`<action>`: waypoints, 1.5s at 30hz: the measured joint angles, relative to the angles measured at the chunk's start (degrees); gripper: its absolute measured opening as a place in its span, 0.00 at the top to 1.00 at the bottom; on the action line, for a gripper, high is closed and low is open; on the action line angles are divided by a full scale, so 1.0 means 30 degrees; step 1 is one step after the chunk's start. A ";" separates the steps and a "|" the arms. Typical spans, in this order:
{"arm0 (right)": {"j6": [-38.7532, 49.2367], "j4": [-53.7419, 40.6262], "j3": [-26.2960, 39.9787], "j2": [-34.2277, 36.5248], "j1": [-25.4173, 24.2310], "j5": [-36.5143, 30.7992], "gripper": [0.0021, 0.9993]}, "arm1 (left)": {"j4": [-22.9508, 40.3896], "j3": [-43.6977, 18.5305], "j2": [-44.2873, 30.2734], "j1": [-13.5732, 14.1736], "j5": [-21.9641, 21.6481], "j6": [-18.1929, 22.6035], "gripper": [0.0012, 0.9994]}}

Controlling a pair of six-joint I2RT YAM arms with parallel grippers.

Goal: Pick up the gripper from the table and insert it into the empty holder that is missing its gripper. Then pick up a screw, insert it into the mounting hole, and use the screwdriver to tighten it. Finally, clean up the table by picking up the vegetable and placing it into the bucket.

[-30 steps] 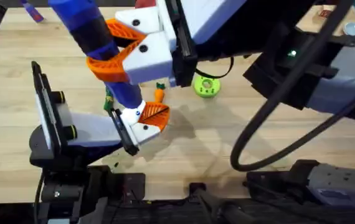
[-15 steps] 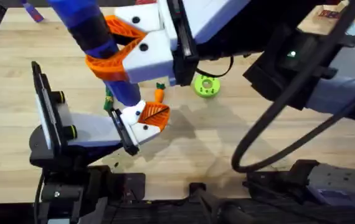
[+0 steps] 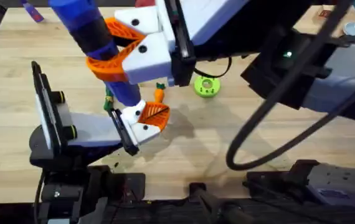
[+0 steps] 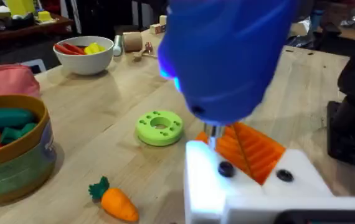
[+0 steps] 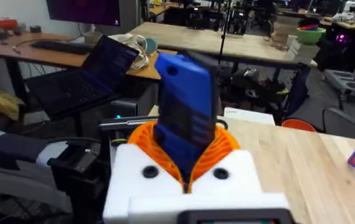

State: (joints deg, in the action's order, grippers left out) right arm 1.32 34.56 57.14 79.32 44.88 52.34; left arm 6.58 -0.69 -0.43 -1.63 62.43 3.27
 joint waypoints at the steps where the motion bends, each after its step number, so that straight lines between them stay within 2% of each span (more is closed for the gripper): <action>1: 0.0000 0.0005 0.0000 0.0082 0.0000 0.0015 0.98 | 0.0004 0.0000 0.0000 0.0000 0.0000 0.0000 0.99; 45: -0.0794 -0.0004 -0.0328 0.0282 0.0036 0.0168 0.98 | 0.0003 0.0000 0.0007 0.0000 0.0000 0.0000 0.99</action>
State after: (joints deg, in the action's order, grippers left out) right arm -1.06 34.54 56.16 80.16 44.99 52.84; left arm 6.59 -0.69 -0.41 -1.63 62.43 3.27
